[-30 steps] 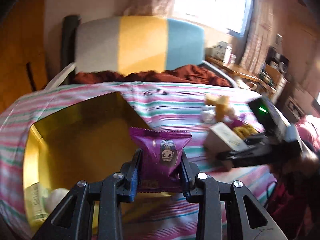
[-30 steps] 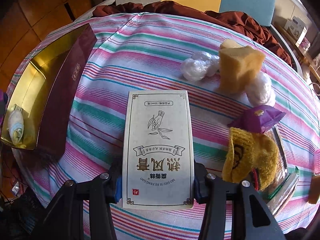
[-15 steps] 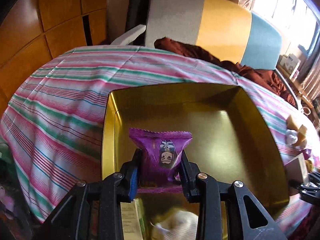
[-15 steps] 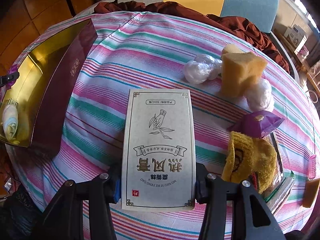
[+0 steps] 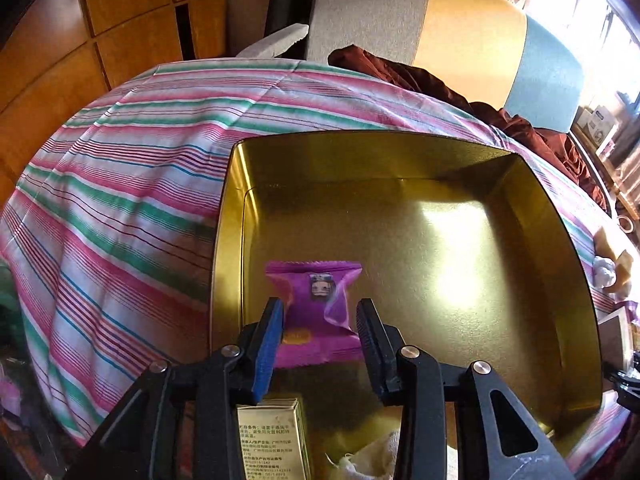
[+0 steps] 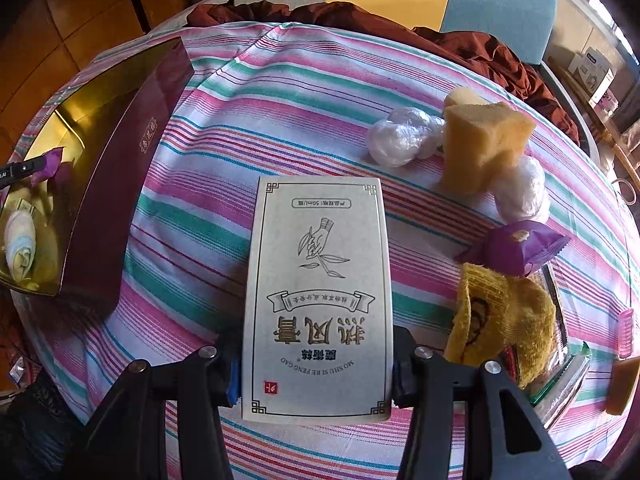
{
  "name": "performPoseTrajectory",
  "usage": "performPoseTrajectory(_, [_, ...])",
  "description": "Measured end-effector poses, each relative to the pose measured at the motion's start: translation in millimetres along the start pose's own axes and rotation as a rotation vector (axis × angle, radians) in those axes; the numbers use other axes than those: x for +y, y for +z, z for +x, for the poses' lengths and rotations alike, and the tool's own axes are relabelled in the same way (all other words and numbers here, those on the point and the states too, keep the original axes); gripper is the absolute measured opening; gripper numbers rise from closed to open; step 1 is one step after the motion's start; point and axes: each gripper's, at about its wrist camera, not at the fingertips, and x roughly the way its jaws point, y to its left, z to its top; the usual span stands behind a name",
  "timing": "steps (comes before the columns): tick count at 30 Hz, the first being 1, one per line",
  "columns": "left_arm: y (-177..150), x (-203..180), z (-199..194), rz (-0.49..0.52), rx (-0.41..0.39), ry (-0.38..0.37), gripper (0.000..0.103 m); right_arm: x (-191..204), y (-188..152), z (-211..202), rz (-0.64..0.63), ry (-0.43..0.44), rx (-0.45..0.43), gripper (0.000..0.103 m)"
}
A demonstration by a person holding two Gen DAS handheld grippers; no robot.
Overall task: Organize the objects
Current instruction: 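Carry the purple packet into the gold tray and open the left tool, then carry the white tea box into the gold tray and open the right tool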
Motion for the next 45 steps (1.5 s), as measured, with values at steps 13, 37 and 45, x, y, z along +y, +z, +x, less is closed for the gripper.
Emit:
performPoseTrajectory(13, [-35, 4, -68, -0.026, -0.158, -0.027, 0.049, -6, -1, -9, 0.052, 0.020, -0.020, 0.052])
performPoseTrajectory(37, [-70, 66, -99, -0.142, -0.210, -0.045, 0.053, 225, 110, 0, -0.104, 0.254, 0.006, 0.052])
performPoseTrajectory(45, [-79, 87, -90, -0.195, -0.182, -0.042, 0.054, 269, 119, 40, -0.128, 0.240, 0.091, 0.054])
